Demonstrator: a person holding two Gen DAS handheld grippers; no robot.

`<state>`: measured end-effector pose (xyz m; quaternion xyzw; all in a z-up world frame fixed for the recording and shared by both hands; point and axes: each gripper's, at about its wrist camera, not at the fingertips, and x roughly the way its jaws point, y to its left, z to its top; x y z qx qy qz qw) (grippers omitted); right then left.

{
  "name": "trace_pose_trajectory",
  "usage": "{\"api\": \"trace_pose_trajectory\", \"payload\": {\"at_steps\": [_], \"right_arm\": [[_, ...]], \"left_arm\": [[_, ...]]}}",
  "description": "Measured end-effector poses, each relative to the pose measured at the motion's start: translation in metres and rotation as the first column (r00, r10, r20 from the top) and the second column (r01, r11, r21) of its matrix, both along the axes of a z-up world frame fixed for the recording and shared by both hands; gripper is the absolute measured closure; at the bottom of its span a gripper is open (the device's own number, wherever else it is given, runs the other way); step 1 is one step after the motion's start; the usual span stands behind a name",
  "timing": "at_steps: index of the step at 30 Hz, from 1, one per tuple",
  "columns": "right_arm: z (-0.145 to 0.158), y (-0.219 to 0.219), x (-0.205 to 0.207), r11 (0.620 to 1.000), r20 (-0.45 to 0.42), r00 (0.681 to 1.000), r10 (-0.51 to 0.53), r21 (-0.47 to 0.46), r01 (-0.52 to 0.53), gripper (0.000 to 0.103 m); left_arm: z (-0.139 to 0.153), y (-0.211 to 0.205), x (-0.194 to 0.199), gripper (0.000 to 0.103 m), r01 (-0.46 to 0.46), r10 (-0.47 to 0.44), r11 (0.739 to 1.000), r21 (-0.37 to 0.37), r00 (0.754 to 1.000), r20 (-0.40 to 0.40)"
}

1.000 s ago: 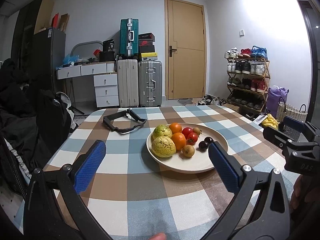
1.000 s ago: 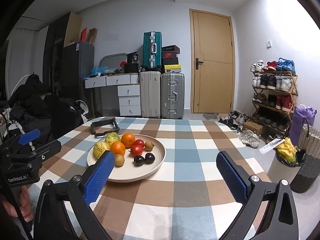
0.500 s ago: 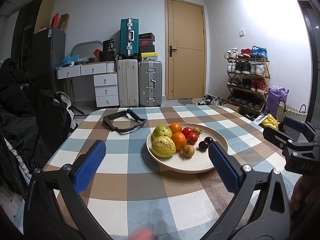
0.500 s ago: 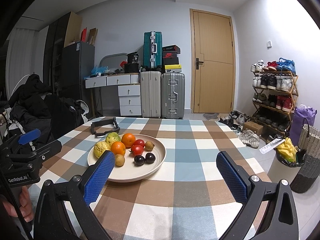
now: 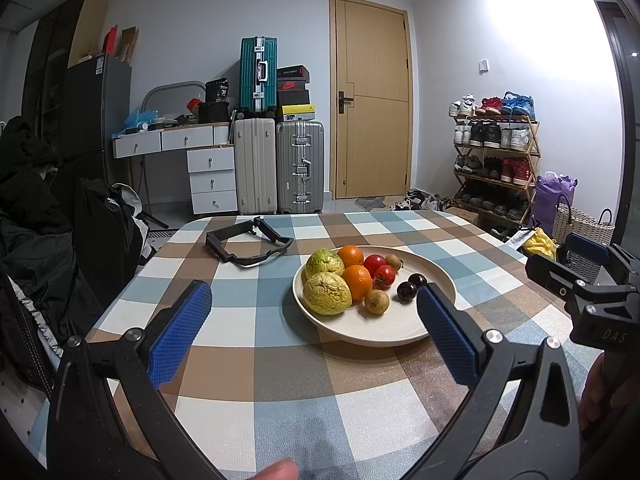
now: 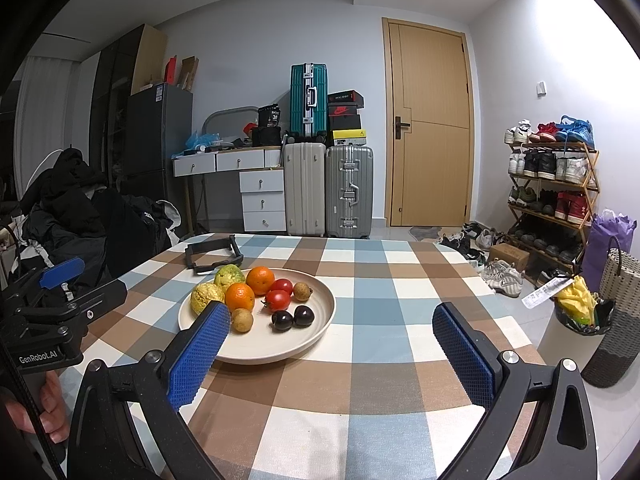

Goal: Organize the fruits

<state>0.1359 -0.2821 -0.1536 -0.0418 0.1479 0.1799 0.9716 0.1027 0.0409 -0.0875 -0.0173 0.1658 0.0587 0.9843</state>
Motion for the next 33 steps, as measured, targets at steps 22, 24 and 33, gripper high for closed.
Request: {"api": "trace_pose_trajectory", "payload": {"at_steps": [22,24,33], "right_arm": [[-0.0008,0.0034,0.0003,1.000,0.000,1.000,0.004,0.000,-0.004,0.000],[-0.0004,0.0023,0.0001,1.000,0.000,1.000,0.004,0.000,-0.004,0.000],[-0.0004,0.0023,0.0002,1.000,0.000,1.000,0.004,0.000,-0.004,0.000]], "left_arm": [[0.0005,-0.0003,-0.0004,0.000,0.000,0.000,1.000,0.000,1.000,0.000],[-0.0006,0.0006,0.0009,0.000,0.000,0.000,1.000,0.000,1.000,0.000],[-0.0011,0.0012,0.0016,0.000,0.000,0.000,1.000,0.000,1.000,0.001]]}}
